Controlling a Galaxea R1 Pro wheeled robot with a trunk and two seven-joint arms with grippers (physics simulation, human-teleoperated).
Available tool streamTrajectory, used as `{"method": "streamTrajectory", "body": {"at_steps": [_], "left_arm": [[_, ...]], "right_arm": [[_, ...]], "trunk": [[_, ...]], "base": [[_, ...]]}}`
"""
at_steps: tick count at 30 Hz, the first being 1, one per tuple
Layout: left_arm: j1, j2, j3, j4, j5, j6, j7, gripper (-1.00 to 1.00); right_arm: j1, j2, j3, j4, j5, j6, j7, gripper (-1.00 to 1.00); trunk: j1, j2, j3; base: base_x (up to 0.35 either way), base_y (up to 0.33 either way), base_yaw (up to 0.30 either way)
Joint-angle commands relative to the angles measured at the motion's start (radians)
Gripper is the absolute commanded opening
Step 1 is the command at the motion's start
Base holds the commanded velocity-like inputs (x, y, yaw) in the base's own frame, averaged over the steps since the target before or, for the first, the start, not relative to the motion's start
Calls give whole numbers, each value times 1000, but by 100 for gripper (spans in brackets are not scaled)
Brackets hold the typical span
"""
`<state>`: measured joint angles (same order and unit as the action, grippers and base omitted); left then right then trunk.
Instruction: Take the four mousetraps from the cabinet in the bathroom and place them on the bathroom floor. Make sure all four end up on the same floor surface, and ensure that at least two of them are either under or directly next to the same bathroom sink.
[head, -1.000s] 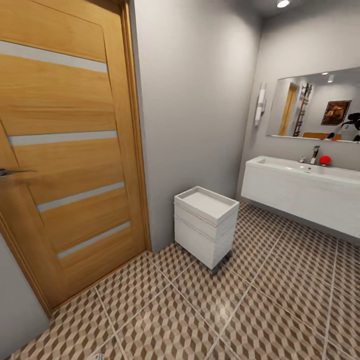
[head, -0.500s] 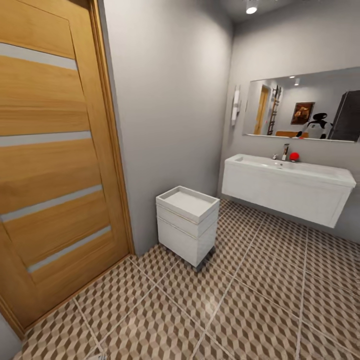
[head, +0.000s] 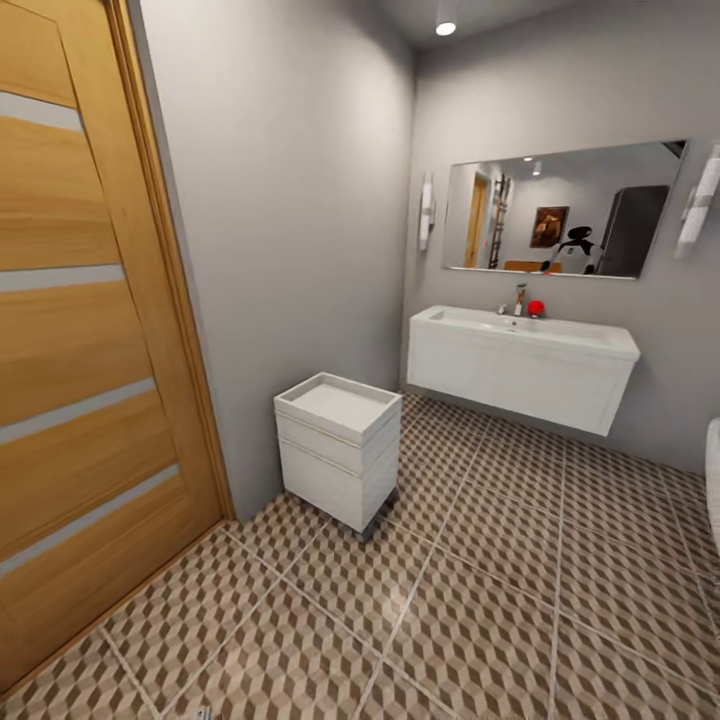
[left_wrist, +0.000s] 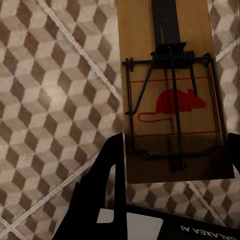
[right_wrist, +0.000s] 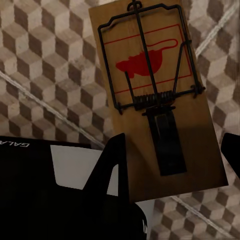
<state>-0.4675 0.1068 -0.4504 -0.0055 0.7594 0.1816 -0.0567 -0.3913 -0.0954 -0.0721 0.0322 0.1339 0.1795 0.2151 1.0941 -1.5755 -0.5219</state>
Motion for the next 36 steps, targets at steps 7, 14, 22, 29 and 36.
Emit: {"method": "streamTrajectory", "body": {"at_steps": [7,14,22,29,36], "left_arm": [[0,2,-8,-1,9,4,-3,-100],[0,4,-7,-1,9,4,-3,-100],[0,5,-7,0,9,4,-3,-100],[0,5,-7,0,9,4,-3,-100],[0,5,-7,-1,10,6,-3,-100]], "right_arm": [[-1,-1,-8,1,10,1,3,-100],[-1,-1,-8,1,10,1,2,-100],[-1,-1,-8,1,10,1,1,-100],[-1,-1,-8,1,10,1,1,-100],[-2,-1,-8,1,10,1,1,-100]], "trunk": [[0,-1,-1],[0,-1,-1],[0,-1,-1],[0,-1,-1],[0,-1,-1]], "base": [[0,0,-255],[0,0,-255],[0,0,-255],[0,0,-255],[0,0,-255]]}}
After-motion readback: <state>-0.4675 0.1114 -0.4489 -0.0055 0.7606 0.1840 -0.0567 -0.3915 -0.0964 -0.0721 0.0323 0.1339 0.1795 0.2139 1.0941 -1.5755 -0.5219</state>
